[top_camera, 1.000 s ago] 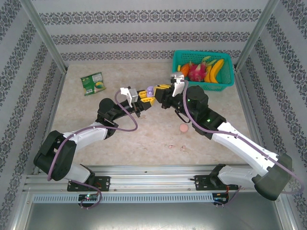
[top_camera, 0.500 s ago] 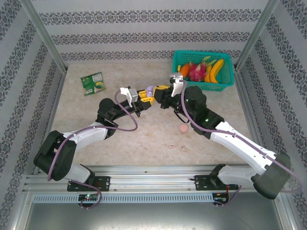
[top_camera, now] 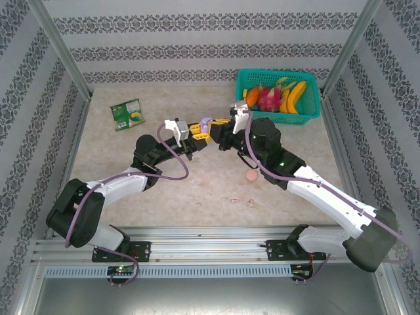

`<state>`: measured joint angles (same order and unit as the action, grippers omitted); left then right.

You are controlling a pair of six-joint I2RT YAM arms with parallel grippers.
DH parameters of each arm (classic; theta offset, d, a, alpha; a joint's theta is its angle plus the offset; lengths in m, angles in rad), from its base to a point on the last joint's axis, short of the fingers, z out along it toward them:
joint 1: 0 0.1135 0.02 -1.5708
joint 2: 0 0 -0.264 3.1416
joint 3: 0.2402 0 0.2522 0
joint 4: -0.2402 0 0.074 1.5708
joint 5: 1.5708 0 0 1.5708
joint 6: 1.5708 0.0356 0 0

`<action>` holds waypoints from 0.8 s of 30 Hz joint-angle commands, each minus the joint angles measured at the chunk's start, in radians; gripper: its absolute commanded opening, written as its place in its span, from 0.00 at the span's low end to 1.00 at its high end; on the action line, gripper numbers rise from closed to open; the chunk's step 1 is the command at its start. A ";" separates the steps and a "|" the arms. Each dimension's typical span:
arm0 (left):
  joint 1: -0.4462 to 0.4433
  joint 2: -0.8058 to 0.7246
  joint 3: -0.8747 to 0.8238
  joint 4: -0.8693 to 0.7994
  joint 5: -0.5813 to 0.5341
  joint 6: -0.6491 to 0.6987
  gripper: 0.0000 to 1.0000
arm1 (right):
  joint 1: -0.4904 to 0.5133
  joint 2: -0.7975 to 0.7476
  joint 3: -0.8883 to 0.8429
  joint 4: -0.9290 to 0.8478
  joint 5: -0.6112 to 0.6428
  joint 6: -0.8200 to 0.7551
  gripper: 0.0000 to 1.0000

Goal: Insert wireless bluetooth earbuds into charging case

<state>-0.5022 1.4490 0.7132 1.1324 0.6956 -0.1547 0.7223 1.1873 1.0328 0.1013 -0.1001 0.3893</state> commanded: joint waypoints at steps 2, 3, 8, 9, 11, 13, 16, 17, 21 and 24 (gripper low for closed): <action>-0.019 -0.006 0.027 0.055 -0.001 0.004 0.00 | 0.020 0.030 0.035 -0.086 -0.047 -0.048 0.18; -0.019 -0.006 0.025 0.054 -0.002 0.004 0.00 | 0.019 0.034 0.035 -0.090 -0.043 -0.046 0.18; -0.019 -0.009 0.019 0.053 -0.007 0.005 0.00 | 0.016 0.034 0.034 -0.095 -0.002 -0.023 0.24; -0.019 -0.009 0.019 0.053 -0.007 0.006 0.00 | 0.014 0.032 0.035 -0.096 0.008 -0.014 0.26; -0.018 -0.010 0.015 0.054 -0.011 0.006 0.00 | 0.007 0.028 0.042 -0.104 0.025 0.006 0.30; -0.018 -0.006 0.009 0.057 -0.014 0.006 0.00 | 0.001 0.021 0.051 -0.117 0.044 0.025 0.35; -0.018 -0.002 0.003 0.063 -0.018 0.004 0.00 | -0.012 0.001 0.055 -0.118 0.059 0.057 0.41; -0.018 -0.001 0.000 0.066 -0.020 0.004 0.00 | -0.016 -0.006 0.057 -0.117 0.059 0.065 0.44; -0.018 0.005 -0.006 0.074 -0.022 0.001 0.00 | -0.024 -0.034 0.071 -0.115 0.053 0.086 0.51; -0.019 0.008 -0.009 0.075 -0.024 0.003 0.00 | -0.029 -0.064 0.079 -0.107 0.052 0.103 0.59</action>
<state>-0.5045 1.4525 0.7132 1.1404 0.6762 -0.1547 0.7082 1.1721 1.0672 -0.0071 -0.0540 0.4606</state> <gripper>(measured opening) 0.210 0.568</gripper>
